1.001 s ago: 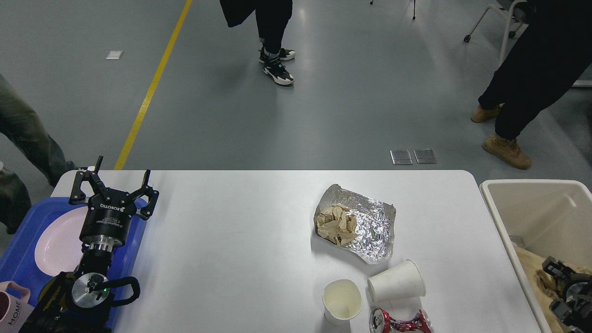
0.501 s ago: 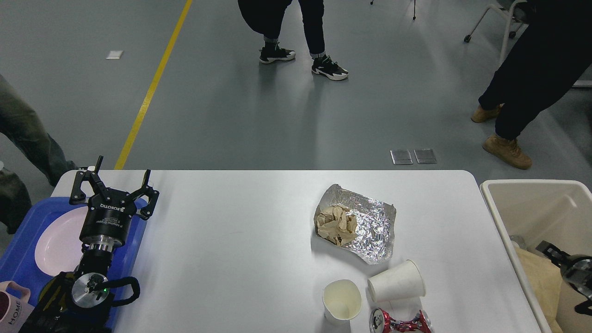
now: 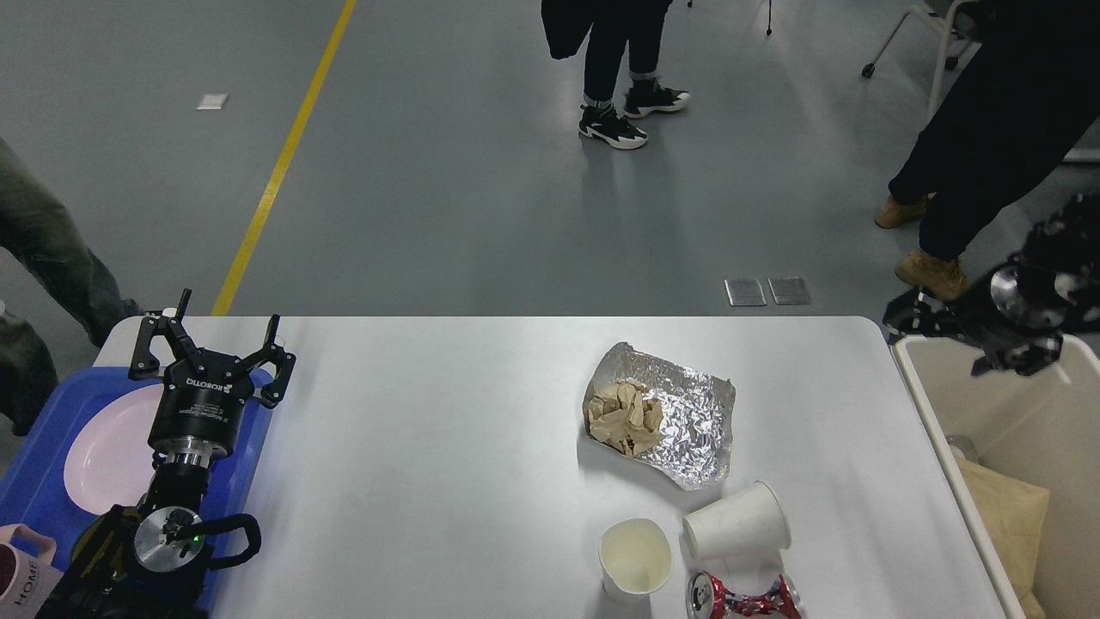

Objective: Tidy desktop
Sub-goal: 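Move the right gripper back over the foil and lower it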

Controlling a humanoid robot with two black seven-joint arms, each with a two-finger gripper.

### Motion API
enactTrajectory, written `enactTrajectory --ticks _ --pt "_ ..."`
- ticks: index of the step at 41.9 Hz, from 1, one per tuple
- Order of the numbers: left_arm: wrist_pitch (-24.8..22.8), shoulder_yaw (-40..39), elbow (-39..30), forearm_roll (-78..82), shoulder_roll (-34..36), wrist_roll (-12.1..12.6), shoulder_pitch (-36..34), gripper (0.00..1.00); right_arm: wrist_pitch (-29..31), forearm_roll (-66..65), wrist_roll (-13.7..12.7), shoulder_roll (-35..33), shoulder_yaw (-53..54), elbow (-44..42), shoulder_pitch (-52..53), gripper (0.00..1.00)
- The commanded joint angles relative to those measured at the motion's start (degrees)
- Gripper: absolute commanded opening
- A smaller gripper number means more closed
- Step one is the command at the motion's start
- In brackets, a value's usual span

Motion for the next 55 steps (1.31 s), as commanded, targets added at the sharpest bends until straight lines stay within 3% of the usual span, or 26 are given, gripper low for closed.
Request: enactTrajectory --ticks 1,10,17,24,47,55 --pt "0.0 0.0 0.0 0.0 0.0 0.0 0.1 0.97 11.6 0.2 -0.1 4.8 -1.0 3.1 8.8 1.00" --pt "0.0 0.0 0.0 0.0 0.0 0.0 0.1 0.97 12.9 0.7 -0.3 12.6 -2.6 22.6 30.7 1.00" --pt "0.0 0.0 0.0 0.0 0.0 0.0 0.1 0.97 12.0 1.0 -0.2 19.0 -2.2 30.2 38.7 1.00" --pt "0.0 0.0 0.0 0.0 0.0 0.0 0.1 0.97 12.1 0.9 -0.3 19.1 1.0 41.7 47.4 1.00" --pt "0.0 0.0 0.0 0.0 0.0 0.0 0.0 0.97 12.1 1.0 0.1 18.5 4.1 40.8 43.5 1.00" --pt "0.0 0.0 0.0 0.0 0.0 0.0 0.1 0.97 6.5 5.8 -0.1 21.6 7.0 30.7 32.2 1.00"
